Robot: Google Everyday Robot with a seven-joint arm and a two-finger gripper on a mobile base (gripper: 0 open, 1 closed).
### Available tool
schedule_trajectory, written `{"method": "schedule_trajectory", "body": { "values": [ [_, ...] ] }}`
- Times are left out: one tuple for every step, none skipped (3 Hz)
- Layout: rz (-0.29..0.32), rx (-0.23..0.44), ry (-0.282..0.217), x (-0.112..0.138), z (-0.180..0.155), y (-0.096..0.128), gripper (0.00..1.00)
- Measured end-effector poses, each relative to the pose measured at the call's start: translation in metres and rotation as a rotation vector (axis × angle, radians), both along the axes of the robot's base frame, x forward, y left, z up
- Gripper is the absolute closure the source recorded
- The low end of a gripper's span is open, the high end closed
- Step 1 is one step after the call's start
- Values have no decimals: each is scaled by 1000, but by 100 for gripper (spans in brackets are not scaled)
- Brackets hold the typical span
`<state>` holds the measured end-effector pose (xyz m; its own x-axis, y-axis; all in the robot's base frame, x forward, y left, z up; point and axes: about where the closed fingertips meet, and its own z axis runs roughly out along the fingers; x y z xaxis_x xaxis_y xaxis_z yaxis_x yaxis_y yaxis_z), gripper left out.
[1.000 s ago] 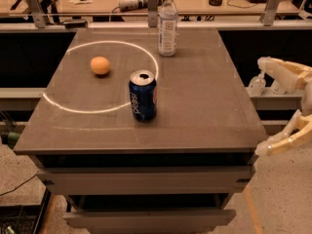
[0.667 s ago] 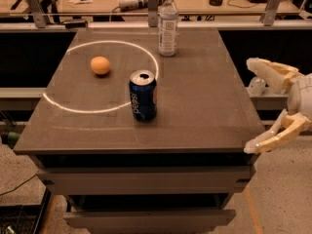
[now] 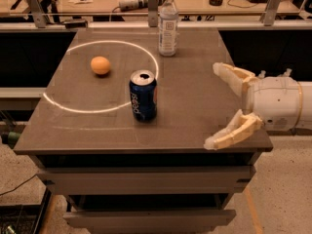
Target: Knock pepsi can over
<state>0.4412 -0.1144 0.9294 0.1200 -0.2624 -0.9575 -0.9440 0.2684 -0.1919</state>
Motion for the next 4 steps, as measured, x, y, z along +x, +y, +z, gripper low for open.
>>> {"method": "schedule_trajectory", "body": {
  "values": [
    [0, 25, 26, 15, -14, 32, 0],
    [13, 51, 46, 30, -26, 61, 0],
    [40, 91, 57, 41, -30, 90, 0],
    [70, 120, 61, 50, -33, 114, 0]
  ]
}}
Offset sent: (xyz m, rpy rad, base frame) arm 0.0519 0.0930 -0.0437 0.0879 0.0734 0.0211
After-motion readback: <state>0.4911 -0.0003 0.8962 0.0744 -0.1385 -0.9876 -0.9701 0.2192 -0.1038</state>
